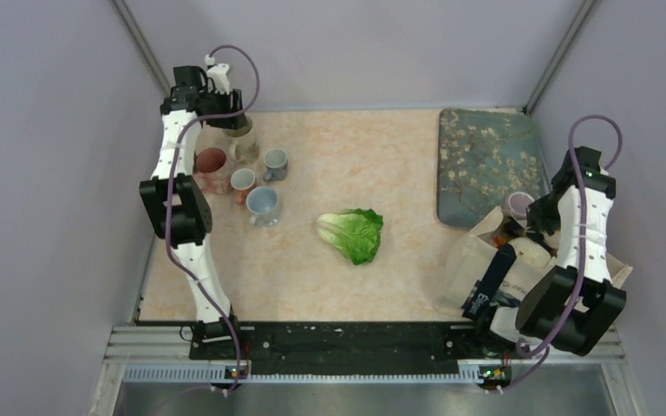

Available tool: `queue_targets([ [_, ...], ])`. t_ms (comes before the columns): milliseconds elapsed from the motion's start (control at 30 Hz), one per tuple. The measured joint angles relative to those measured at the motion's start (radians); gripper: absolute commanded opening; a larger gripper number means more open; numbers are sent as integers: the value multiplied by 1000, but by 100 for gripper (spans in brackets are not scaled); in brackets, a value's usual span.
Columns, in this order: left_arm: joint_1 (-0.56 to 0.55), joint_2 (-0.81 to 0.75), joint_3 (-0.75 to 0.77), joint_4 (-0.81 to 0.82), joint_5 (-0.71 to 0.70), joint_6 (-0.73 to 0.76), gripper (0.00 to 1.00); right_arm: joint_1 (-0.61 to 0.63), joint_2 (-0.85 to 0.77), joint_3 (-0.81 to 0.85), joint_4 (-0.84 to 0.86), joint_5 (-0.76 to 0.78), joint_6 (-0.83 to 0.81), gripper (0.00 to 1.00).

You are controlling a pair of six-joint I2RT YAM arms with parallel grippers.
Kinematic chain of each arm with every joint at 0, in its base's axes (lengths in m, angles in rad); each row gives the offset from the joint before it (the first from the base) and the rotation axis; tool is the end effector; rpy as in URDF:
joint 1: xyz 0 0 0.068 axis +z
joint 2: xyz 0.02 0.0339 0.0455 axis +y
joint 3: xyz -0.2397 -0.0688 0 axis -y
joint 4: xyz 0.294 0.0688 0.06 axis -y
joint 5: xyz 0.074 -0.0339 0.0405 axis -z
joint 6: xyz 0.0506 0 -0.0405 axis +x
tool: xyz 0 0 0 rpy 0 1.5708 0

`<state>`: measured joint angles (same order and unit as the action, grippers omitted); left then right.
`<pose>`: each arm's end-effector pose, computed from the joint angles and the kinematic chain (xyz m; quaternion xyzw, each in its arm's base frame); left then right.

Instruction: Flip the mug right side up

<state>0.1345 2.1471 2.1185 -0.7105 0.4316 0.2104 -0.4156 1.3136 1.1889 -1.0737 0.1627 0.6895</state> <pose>0.5329 0.0507 0.2852 0.1203 0.8896 -0.1253 0.4224 0.2742 -0.1300 0.2528 0.5269 0.8258 -0.0539 0.1937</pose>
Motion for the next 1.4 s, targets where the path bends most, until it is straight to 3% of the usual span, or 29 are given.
queue_targets([
  [500, 36, 58, 0, 39, -5, -2, 62, -254, 0, 58, -190, 182, -27, 2],
  [667, 37, 79, 0, 55, -1, -2, 62, -277, 31, 162, -240, 188, -110, 55],
  [733, 37, 82, 0, 63, 0, -2, 62, -278, 52, 243, -263, 191, -148, 81],
  [833, 37, 85, 0, 75, 8, -3, 62, -262, 82, 404, -269, 211, -193, 96],
  [933, 37, 85, 0, 80, 17, -3, 62, -171, 121, 565, -271, 265, -228, 99],
  [1000, 38, 85, 0, 81, 20, -3, 62, -45, 177, 679, -261, 309, -260, 99],
  [1133, 39, 85, 0, 82, 22, -3, 62, 134, 324, 793, -249, 330, -280, 99],
  [1233, 39, 85, 0, 82, 21, -3, 62, 174, 448, 785, -237, 322, -278, 99],
  [1400, 39, 85, 0, 82, 21, 2, 62, 177, 555, 629, -177, 247, -276, 99],
])
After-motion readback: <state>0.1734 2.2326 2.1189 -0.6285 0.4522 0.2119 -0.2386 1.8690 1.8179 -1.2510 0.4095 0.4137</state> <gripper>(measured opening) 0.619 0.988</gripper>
